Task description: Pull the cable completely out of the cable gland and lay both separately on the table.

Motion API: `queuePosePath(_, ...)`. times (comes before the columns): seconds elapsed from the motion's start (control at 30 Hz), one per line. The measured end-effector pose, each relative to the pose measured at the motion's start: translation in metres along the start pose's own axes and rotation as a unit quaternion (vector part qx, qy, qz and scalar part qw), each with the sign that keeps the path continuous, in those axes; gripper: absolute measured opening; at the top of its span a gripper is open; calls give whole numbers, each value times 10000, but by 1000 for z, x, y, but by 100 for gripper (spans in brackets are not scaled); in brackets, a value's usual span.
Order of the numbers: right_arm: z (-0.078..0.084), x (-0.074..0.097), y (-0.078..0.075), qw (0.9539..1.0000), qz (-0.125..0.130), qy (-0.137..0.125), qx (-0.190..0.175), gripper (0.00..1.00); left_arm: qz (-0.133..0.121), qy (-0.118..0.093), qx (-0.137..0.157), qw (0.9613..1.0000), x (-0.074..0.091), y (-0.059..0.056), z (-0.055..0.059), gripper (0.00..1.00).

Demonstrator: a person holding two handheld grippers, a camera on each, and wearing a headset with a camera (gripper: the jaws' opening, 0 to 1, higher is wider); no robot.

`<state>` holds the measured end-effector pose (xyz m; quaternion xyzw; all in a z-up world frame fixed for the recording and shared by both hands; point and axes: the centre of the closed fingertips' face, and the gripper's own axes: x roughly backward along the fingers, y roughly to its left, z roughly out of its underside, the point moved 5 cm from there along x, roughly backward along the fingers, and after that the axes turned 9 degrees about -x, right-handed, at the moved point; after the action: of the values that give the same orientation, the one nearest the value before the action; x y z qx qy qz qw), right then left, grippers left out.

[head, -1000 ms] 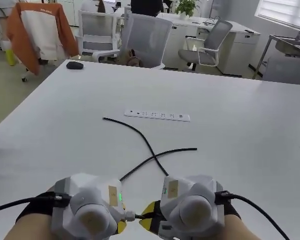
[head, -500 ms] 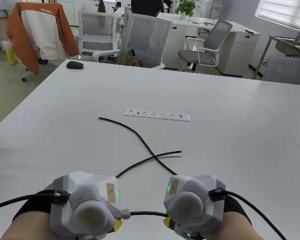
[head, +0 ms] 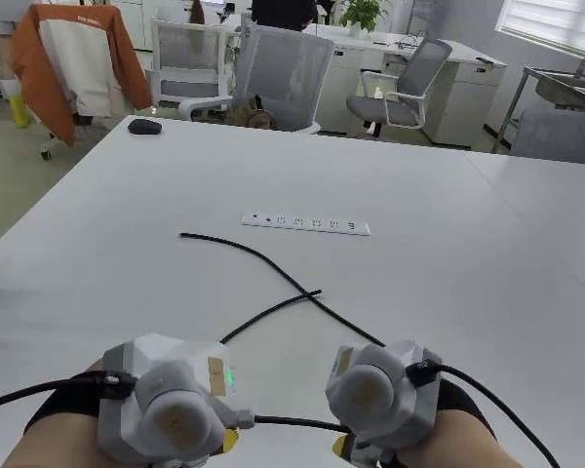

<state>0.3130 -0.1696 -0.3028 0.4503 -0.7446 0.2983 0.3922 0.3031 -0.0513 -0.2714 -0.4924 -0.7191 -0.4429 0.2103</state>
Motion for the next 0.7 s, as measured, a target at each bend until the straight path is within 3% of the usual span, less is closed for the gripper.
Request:
queuePosePath(0.07,-7,1,4,9998,-107,-139,73,14,12,3,-8,10000,-1,0,0,17)
queuePosePath(0.17,-29,7,15,9953,-445,-851,134,15,5,16,-40,10000,-1,0,0,17)
queuePosePath(0.23,-37,12,19,9917,-591,-1141,61,14,2,13,-48,10000,-1,0,0,17)
queuePosePath(0.37,-41,17,16,9901,-515,-1306,86,11,21,18,-103,9999,-2,-1,-1,17)
queuePosePath(0.47,-47,16,21,9860,-729,-1502,8,9,33,-4,-121,9999,-2,-1,-2,17)
queuePosePath(0.7,-43,11,29,9890,-616,-1236,523,3,90,9,-201,9998,-3,-4,-3,17)
